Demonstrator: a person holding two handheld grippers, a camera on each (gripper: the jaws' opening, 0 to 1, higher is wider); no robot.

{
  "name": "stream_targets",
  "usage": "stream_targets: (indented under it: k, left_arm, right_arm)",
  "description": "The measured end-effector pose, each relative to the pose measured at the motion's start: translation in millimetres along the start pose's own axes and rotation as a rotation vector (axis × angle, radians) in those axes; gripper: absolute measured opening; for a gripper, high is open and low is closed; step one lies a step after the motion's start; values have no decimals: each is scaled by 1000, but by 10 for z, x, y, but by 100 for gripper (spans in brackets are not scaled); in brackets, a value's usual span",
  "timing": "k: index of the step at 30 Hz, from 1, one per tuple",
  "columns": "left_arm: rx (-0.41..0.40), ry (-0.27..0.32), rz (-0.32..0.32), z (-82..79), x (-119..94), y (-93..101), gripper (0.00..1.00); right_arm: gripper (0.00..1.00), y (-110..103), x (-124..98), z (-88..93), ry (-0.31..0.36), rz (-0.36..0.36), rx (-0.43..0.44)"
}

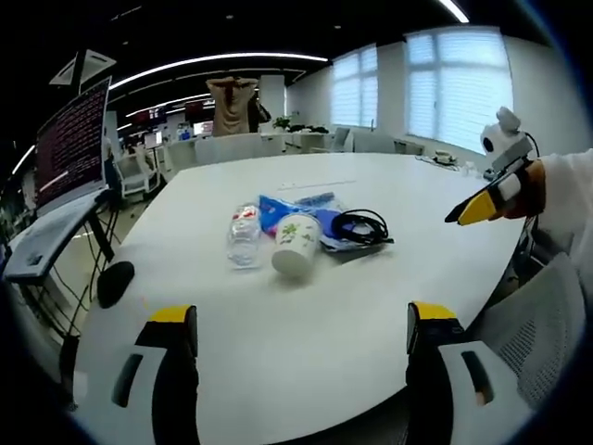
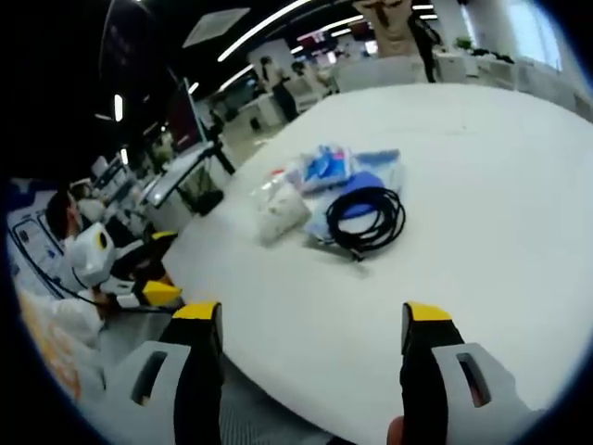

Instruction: Arrange the tabletop items into an orderly group along one side of the table until the central work area is clear of visible clutter.

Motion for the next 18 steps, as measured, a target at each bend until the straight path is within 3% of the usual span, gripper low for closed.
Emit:
stream_targets:
  k: [12,18]
  left_arm:
    - [25,-65,16,82,46,41,92]
    - [30,-55,14,66,29,36,91]
  right_arm:
    - [77,1,-5,-21,-15,-9,-2]
    - [76,36,-31,-10,-18,6,12]
Point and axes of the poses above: the point that each gripper's makers call its tool centre point, and the gripper's own axes: x roughly forward along the fingers, y roughly to its right, z roughly out of its underside, the point moved 5 cm from there along -x, roughly backward along the fingers, and after that the axes turned 11 degrees about -y, right-handed, at the moved point
